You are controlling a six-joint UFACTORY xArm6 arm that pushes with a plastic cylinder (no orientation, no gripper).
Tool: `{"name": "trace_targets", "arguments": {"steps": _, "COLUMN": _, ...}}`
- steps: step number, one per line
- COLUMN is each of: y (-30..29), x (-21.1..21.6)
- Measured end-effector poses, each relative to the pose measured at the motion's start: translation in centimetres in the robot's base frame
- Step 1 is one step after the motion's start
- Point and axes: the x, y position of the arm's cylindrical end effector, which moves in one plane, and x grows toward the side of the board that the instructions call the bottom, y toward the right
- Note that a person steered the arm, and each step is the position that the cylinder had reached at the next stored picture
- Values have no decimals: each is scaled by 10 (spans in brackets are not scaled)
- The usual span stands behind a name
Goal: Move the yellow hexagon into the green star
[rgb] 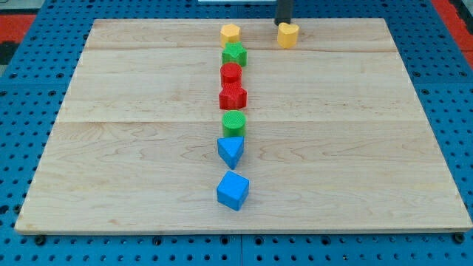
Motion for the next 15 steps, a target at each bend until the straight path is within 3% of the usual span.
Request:
{"name": "trace_targets", "arguments": {"steps": 2, "y": -122, "x": 3}}
{"name": "trace_targets", "arguments": {"steps": 3, "y": -126, "x": 3}}
{"name": "trace_targets", "arguments": {"steps": 4, "y": -96, "x": 10}}
{"name": "trace_targets", "arguments": {"steps": 9, "y": -96, "x": 56}}
{"name": "trace_targets", "arguments": {"steps": 12, "y": -97, "x": 112}}
{"name": "trace_targets", "arguments": {"steps": 13, "y": -93, "x": 76}}
{"name": "trace_targets", "arguments": {"steps": 14, "y": -51, "x": 61}}
{"name": "trace_targets", "arguments": {"steps": 15, "y": 23, "x": 131}}
